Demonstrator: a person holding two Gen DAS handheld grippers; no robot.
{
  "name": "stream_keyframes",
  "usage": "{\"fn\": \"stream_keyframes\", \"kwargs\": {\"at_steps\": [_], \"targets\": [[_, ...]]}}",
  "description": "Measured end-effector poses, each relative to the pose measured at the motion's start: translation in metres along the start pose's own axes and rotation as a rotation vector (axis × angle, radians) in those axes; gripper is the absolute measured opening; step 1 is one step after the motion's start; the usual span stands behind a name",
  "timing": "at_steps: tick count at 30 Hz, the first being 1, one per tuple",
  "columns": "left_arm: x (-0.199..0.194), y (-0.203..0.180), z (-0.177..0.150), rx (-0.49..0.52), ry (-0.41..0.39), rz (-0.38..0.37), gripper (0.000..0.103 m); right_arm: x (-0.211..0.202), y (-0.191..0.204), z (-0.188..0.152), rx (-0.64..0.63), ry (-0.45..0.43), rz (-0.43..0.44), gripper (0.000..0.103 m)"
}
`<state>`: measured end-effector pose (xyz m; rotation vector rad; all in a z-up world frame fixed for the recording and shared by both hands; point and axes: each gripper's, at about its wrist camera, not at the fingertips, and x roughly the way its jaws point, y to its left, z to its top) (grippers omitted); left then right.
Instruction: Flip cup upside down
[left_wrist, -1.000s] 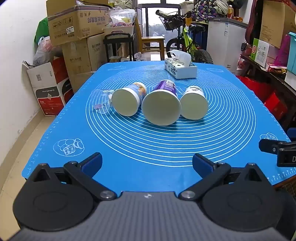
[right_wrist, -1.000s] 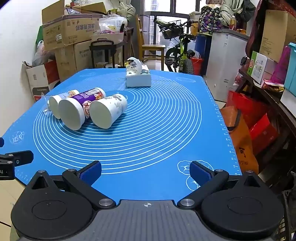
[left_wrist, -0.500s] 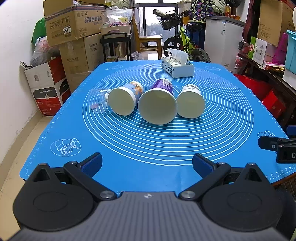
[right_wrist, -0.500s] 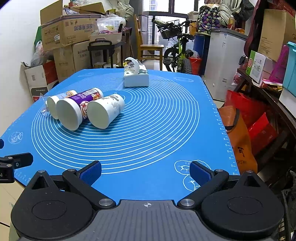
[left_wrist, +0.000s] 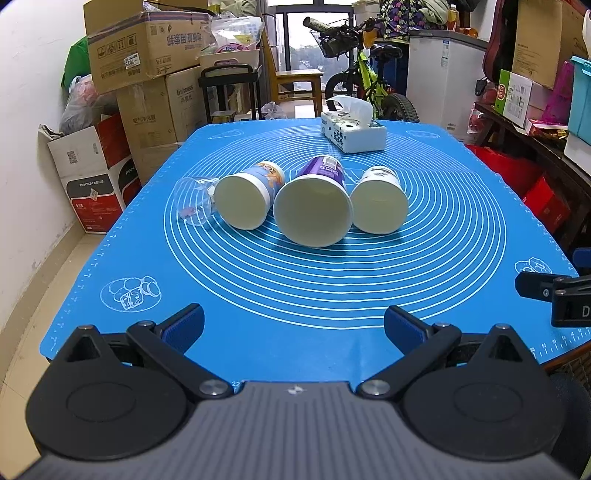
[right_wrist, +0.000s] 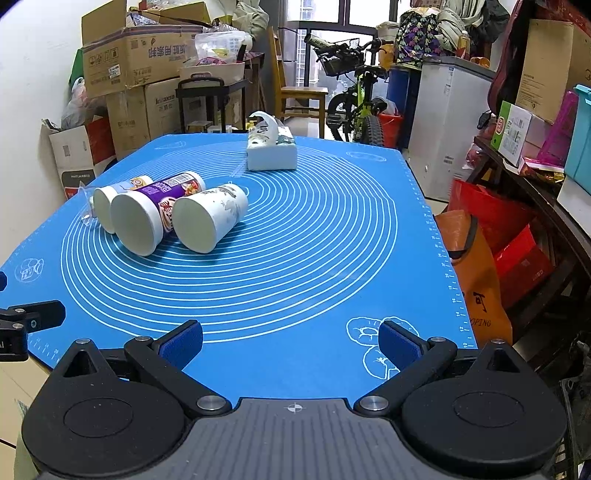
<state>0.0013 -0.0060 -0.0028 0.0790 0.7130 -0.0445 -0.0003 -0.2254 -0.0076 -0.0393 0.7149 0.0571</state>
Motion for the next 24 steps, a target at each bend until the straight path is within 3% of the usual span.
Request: {"fn": "stream_keyframes", "kwargs": {"at_steps": [24], "targets": [[0.0004,-0.0035,0.0004,0.011,0.005,0.003,0.102,-0.0020,0.0001,-0.0004,-0.016,0.002,0.009,0.101]]}}
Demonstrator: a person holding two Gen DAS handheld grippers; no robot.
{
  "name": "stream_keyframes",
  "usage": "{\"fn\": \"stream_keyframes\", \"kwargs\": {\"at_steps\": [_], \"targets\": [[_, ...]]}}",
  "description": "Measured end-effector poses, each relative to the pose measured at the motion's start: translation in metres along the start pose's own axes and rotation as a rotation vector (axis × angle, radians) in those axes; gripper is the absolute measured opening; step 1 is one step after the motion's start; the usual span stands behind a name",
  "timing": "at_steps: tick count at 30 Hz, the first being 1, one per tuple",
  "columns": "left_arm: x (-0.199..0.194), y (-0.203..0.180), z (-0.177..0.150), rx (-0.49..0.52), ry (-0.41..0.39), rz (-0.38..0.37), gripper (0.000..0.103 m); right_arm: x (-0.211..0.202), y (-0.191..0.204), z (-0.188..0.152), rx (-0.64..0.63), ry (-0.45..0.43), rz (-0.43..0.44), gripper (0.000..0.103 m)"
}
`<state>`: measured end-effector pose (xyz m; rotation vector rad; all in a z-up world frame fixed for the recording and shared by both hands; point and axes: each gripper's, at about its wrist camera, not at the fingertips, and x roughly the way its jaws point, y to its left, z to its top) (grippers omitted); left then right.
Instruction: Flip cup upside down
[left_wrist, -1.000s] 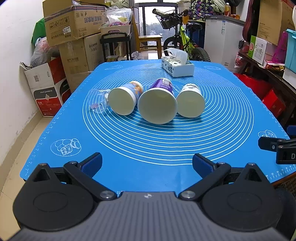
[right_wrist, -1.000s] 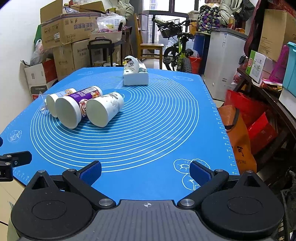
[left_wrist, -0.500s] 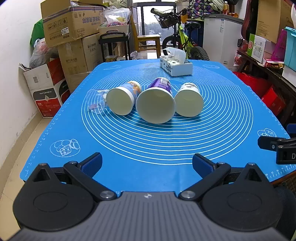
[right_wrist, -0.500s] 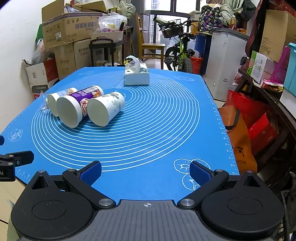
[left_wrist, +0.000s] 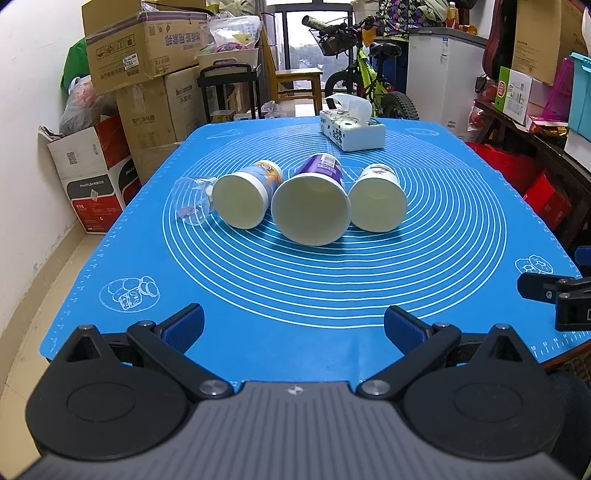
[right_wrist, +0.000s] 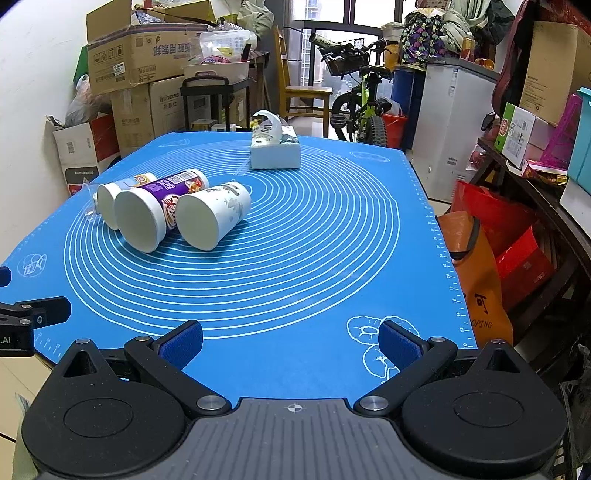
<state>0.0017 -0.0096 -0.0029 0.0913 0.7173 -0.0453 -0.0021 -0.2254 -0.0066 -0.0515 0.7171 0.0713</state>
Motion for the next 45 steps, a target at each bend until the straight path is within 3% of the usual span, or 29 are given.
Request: {"fn": "stream_keyframes", "kwargs": {"at_steps": [33,45], "targets": [[-0.002,-0.020,0.004,0.010,-0.014,-0.017,0.102,-0.006,-0.020,0.005,0.031,-0.031,0.014,0.101],[0.025,-0.069,0.047,0.085,-0.127,-0.027,0.102,0.011,-0.054,0.038,0.033,-0.094,-0.043,0.101]]}}
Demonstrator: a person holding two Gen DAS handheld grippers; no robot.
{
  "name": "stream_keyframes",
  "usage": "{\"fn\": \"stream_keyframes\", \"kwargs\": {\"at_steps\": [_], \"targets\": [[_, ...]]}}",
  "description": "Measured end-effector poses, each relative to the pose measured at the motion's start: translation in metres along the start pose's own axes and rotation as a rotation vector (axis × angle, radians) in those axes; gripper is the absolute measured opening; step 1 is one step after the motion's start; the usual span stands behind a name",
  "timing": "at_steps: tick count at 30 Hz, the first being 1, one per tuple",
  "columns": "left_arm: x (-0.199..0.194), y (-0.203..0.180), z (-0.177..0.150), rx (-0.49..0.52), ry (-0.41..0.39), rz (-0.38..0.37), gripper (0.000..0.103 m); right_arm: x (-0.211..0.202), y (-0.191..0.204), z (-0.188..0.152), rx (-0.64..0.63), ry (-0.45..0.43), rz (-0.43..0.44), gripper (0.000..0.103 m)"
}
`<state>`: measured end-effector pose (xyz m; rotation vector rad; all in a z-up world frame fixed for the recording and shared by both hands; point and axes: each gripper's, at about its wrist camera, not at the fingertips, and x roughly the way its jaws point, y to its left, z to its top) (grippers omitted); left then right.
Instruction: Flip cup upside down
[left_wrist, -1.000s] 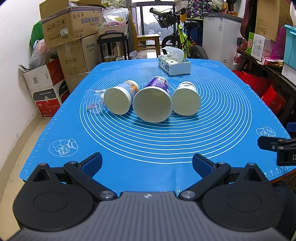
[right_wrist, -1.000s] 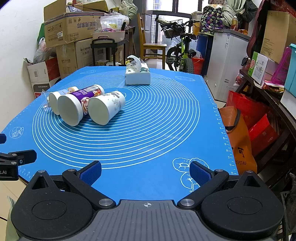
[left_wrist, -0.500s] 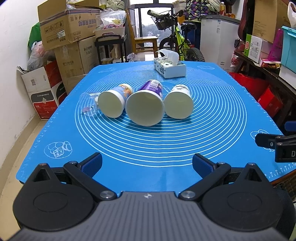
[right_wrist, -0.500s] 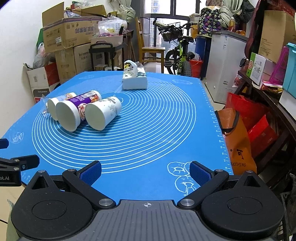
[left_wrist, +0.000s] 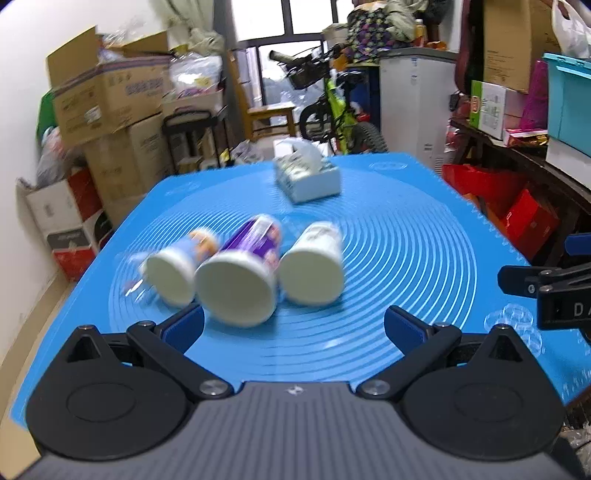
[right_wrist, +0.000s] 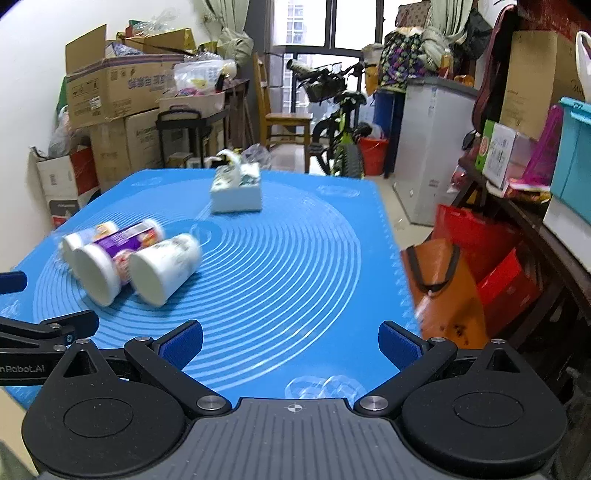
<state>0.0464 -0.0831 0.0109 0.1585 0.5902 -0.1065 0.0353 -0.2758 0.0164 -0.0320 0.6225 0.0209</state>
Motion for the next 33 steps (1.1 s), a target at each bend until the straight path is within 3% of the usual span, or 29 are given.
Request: {"fn": "stream_keyframes", "kwargs": {"at_steps": [6,13,24,29,33], "targets": [[0.031,-0.020,0.020,0.046,-0.045,-0.011,0.102,0.023,-0.022,0.013,0.030,-0.003,-0.031,0.101],[0.077,-0.043,0.035,0.127,-0.034,0.016,0.102,0.043,-0.043,0.009,0.075,0.016,-0.027,0.101],[0.110,-0.057,0.040,0.174,0.060,0.056,0.102,0.058,-0.051,0.001,0.095,0.044,-0.024,0.101],[0.122,-0.057,0.041,0.154,0.128,0.057,0.102,0.059,-0.053,0.000,0.100,0.048,-0.020,0.101],[0.124,-0.057,0.041,0.152,0.137,0.080,0.102,0.060,-0.054,-0.001,0.102,0.049,-0.016,0.101]]}}
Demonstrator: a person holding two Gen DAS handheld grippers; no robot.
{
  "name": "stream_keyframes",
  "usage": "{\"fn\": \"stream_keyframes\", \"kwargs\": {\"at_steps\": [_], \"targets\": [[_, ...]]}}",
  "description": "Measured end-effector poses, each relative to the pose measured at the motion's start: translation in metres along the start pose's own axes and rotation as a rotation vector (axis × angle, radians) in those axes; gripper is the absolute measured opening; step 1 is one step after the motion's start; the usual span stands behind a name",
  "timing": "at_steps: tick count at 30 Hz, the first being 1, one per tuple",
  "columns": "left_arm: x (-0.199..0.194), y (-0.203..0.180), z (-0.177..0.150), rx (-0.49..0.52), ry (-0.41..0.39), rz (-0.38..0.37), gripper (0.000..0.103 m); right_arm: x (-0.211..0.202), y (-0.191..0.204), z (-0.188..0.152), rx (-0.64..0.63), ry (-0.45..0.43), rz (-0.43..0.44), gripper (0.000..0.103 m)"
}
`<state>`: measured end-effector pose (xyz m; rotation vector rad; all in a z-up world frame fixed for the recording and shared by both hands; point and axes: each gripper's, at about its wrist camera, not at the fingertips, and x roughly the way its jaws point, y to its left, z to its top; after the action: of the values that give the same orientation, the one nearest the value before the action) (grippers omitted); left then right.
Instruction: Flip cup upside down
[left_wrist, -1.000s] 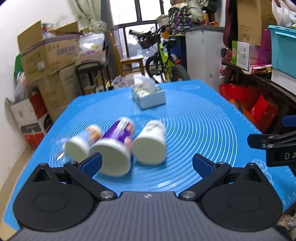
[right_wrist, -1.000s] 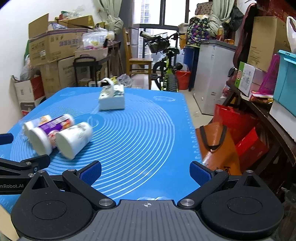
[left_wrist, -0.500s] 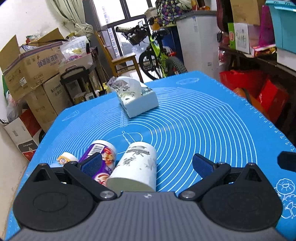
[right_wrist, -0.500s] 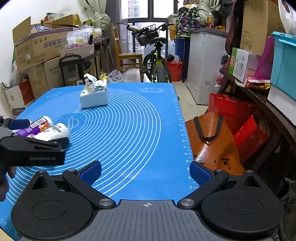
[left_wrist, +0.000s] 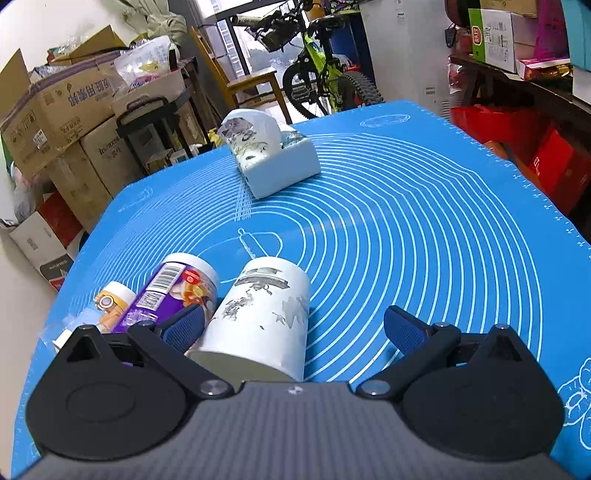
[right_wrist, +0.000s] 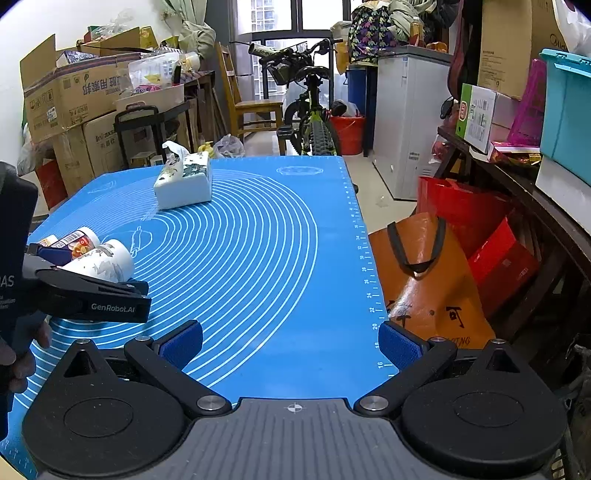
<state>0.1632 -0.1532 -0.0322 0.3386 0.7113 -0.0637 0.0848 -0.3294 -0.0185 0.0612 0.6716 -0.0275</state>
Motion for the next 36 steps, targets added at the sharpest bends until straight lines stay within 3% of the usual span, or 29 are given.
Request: {"fn": "stream_keyframes", "kwargs": {"at_steps": [3,4,8,12,29,36], "targets": [[0.001,0.001,0.001,-0.004,0.012,0.010,0.100,0.000,0.000,-0.001,0.000,0.000,0.002,0.101],[0.001,0.002,0.001,-0.005,0.015,0.019,0.091,0.000,0.000,-0.001,0.001,-0.001,0.001,0.101],[0.002,0.004,0.003,0.000,0.018,0.058,0.080,0.000,-0.001,-0.001,0.003,-0.002,0.003,0.101],[-0.001,0.007,0.004,-0.002,0.008,0.077,0.059,0.001,-0.001,-0.001,0.002,-0.002,0.003,0.101],[-0.003,0.020,0.006,-0.075,0.014,0.038,0.055,0.003,-0.004,-0.007,0.022,-0.002,0.006,0.101],[-0.019,0.028,0.004,-0.132,0.017,-0.079,0.055,0.002,-0.004,-0.008,0.024,-0.003,0.012,0.101]]}}
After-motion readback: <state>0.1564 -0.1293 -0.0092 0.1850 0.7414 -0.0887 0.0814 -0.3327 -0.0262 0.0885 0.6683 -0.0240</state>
